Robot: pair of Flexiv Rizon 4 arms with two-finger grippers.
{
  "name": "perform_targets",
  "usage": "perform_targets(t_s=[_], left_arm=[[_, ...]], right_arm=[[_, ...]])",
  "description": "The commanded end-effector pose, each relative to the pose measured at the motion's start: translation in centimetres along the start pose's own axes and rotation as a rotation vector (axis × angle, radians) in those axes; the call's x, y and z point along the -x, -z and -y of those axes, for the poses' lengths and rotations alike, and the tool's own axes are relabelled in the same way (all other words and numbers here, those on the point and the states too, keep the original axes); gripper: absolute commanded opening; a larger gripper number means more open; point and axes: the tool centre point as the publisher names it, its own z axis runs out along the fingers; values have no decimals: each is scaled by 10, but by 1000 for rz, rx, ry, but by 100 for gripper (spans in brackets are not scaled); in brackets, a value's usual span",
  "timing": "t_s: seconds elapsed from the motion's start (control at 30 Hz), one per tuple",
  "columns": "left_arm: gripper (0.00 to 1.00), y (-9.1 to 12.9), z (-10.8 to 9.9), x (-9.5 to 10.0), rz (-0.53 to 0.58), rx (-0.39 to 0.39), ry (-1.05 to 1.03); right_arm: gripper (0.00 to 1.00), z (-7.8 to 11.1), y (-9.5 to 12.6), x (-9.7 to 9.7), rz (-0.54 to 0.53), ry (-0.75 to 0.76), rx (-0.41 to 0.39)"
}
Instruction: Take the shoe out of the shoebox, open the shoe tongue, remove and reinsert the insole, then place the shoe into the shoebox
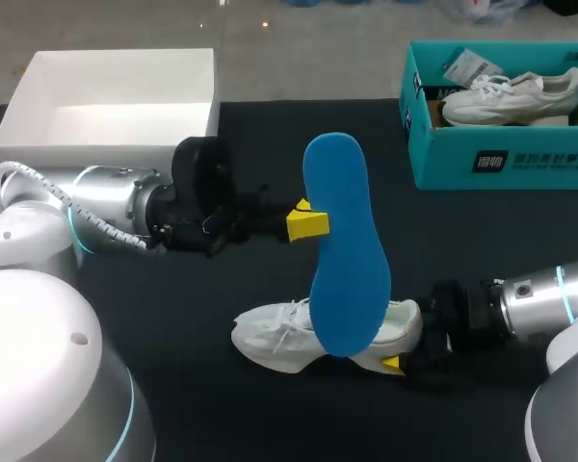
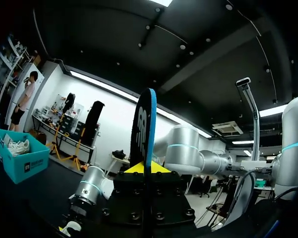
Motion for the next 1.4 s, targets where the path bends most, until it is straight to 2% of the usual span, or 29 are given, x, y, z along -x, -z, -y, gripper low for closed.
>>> perform_targets(t_s=[0.03,0.53,0.57,0.6,0.63,0.67,0.7,0.83,0.97,1.13,1.4], left_arm=[[0,-4,-6,1,0,-7,-1],[0,-4,-6,1,0,-7,-1],[0,-4,-6,1,0,-7,-1],[0,-4,-6,1,0,-7,-1],[0,-4,-6,1,0,-7,-1],[0,-4,-6,1,0,-7,-1],[0,-4,-6,1,0,-7,-1],[0,-4,-6,1,0,-7,-1],[0,-4,-6,1,0,-7,-1],[0,-4,-6,1,0,-7,-1],[0,-4,-6,1,0,-7,-1]], right_arm=[[0,-1,-2,-1,3,0,-4],[0,-1,-2,-1,3,0,-4],[4,-1,-2,-1,3,0,-4],[30,-1,-2,-1,3,0,-4],[46,-3,2,1,16,6,-25],[67,-6,6,2,19,7,-34],[100,-8,10,3,23,11,-51],[100,-15,19,5,46,40,-193],[100,-17,25,7,34,35,-245],[100,-19,35,12,58,37,-349],[100,-36,68,18,128,121,-620]])
